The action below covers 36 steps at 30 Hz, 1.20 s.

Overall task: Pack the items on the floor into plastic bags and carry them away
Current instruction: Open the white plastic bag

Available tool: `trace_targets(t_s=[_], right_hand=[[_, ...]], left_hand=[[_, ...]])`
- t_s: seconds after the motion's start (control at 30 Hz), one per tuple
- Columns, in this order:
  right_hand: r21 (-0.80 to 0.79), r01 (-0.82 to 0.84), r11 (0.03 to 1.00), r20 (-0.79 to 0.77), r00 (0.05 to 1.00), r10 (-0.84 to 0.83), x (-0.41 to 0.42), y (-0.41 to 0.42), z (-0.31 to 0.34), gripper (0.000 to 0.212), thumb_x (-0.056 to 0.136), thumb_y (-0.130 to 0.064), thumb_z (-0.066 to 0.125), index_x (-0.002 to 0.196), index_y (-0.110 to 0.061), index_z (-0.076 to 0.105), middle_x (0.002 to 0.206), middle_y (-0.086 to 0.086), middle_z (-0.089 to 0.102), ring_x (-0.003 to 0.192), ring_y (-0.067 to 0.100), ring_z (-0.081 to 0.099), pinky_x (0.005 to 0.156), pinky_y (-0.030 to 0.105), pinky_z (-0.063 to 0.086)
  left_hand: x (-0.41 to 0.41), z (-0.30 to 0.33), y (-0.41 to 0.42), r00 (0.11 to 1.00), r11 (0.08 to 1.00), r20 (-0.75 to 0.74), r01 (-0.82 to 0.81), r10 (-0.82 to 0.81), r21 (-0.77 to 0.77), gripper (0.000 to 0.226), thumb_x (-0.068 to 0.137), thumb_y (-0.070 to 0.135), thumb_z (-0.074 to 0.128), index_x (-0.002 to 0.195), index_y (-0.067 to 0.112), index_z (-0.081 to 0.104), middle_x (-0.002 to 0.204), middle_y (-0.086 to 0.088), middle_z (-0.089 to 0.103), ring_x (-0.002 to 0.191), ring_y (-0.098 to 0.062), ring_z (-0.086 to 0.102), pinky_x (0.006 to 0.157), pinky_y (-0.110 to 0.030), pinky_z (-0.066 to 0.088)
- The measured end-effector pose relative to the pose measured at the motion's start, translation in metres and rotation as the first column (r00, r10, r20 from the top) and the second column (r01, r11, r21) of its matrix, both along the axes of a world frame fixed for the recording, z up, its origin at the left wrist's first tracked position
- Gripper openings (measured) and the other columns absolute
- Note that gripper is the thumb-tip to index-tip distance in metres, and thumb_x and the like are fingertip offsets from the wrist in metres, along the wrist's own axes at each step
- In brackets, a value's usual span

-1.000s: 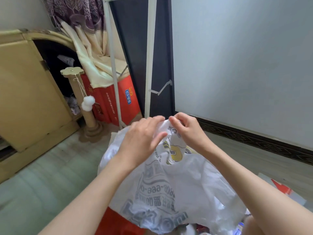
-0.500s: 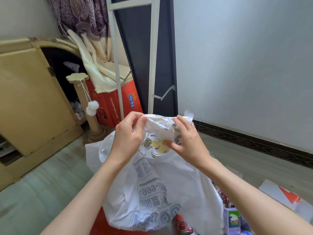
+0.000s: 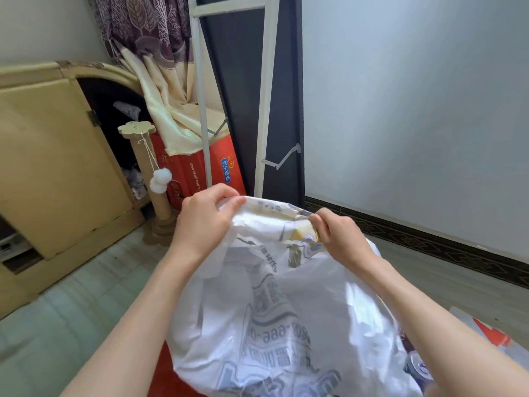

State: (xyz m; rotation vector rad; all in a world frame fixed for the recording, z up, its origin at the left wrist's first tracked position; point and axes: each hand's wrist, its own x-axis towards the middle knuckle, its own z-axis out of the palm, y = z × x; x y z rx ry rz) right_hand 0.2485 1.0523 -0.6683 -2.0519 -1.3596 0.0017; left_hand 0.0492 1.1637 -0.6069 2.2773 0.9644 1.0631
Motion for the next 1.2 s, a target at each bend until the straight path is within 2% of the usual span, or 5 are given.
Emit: trace_targets(t_s=[0.13,0.3,0.57,0.87,1.2], right_hand=[[0.120,-0.120,0.986,-0.249,0.957,0.147,-0.009,0.004,0.013,0.040,0.095,-0.018,0.046,0.056,-0.017,0.033,0.052,-0.007,0.033,0.050,0.007,0.030,0.052,0.026,0.024],[0.210,-0.155,0.965,-0.427,0.874,0.233,-0.025,0.008,0.025,0.035,0.096,-0.016,0.042,0.061,-0.011,0.041,0.058,-0.006,0.036,0.050,0.002,0.034,0.050,0.018,0.027],[-0.179,-0.262,0.948,-0.069,0.965,0.253,-0.003,-0.012,0.010,0.034,0.082,-0.017,0.062,0.114,-0.025,0.056,0.112,-0.003,0.052,0.106,0.016,0.048,0.094,0.034,0.039],[-0.123,-0.237,0.964,-0.564,0.815,0.128,0.028,-0.029,0.024,0.006,0.078,-0.028,0.070,0.076,-0.024,0.074,0.076,-0.003,0.071,0.070,0.006,0.056,0.069,0.027,0.042],[0.049,-0.026,0.998,-0.103,0.994,0.031,-0.005,-0.016,0.046,0.030,0.076,-0.028,0.072,0.103,-0.016,0.067,0.098,-0.002,0.057,0.088,0.011,0.051,0.079,0.019,0.036]], left_hand=[[-0.007,-0.018,0.010,0.887,0.943,-0.331,-0.269,0.322,0.197,0.020,0.093,0.030,0.044,0.102,0.024,0.062,0.105,0.000,0.061,0.100,-0.025,0.052,0.081,-0.038,0.034],[0.028,-0.034,-0.030,0.912,0.946,-0.358,0.275,-0.201,0.169,0.048,0.087,0.048,0.044,0.124,0.018,0.046,0.115,-0.001,0.059,0.102,-0.023,0.056,0.085,-0.036,0.041],[0.015,-0.035,-0.008,0.950,0.958,-0.185,0.270,-0.250,0.095,0.008,0.089,0.008,0.053,0.095,0.013,0.053,0.089,-0.003,0.059,0.080,-0.024,0.057,0.071,-0.042,0.047],[-0.013,-0.032,0.015,0.915,0.954,-0.272,0.297,-0.296,-0.039,0.015,0.085,0.003,0.059,0.084,0.016,0.067,0.078,0.005,0.063,0.071,-0.006,0.057,0.069,-0.026,0.046],[0.007,-0.031,-0.004,0.935,0.994,-0.341,-0.081,0.101,0.070,0.017,0.087,0.022,0.051,0.086,0.014,0.067,0.090,-0.005,0.064,0.087,-0.032,0.057,0.073,-0.040,0.046]])
